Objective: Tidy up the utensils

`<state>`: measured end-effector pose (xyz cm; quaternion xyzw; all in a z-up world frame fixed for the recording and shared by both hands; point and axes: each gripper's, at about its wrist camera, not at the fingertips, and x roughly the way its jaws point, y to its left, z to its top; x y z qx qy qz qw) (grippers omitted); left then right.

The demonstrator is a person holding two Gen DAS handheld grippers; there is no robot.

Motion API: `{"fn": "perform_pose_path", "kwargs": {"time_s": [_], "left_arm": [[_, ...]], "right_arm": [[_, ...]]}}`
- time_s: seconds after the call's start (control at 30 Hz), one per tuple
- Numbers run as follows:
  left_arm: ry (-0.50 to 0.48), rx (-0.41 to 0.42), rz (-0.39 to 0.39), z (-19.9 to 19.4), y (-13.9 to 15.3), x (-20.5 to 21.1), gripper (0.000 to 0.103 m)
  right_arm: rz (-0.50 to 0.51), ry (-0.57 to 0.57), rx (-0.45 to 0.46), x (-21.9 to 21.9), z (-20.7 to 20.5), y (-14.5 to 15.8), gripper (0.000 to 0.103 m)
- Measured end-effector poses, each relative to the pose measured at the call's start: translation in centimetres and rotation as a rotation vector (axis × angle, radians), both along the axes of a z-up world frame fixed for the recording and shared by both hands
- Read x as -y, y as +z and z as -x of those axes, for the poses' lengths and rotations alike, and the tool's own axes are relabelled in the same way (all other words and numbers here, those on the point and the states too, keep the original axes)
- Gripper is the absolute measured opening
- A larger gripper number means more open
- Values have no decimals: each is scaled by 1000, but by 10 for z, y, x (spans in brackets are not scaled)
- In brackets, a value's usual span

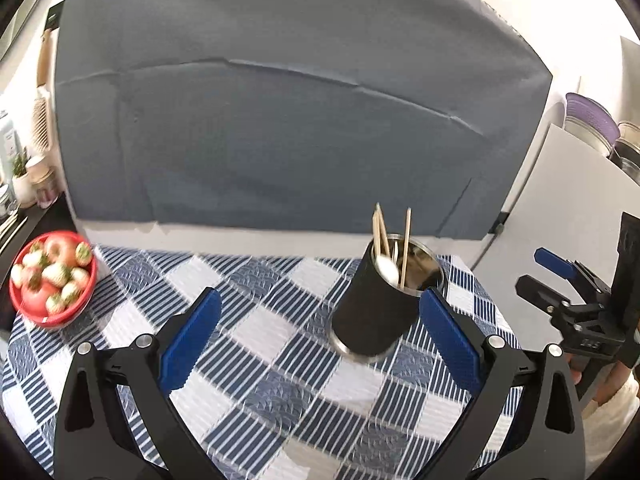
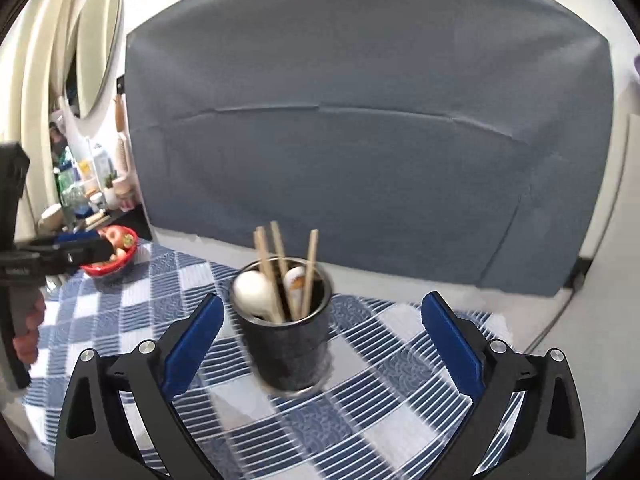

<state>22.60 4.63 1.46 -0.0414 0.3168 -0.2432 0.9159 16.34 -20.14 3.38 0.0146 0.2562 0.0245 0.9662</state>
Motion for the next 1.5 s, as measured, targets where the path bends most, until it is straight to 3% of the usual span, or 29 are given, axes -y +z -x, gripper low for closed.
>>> {"fn": "perform_pose_path", "kwargs": {"time_s": [0.13,0.37,0.47,0.57,0.7,0.93,1.5], "left_arm": [[9,-22,-26,26,-6,-22,97],[5,-43,-151,85,-12,-44,97],[-38,-108,-136,100,-13,-54,97],[-15,-91,-192,121,-13,-63,97],[-4,-127,-222,133,-20,-73,97],[48,-121,-251,140,-22,-89,97],[-32,-107,-279,150,-25,-82,97]], "right_arm": [[-67,-23,-21,-24,32,-2,95],[-6,-138,-92,-65,81,-15,95],[-2,-206,-124,-76,103,-19,95],[-4,-240,-150,-87,124,-20,95],[-29,-277,-197,-101,145,-24,95],[-27,-328,-226,-122,155,-33,95],[-13,-337,-186,-129,156,-27,95]]}}
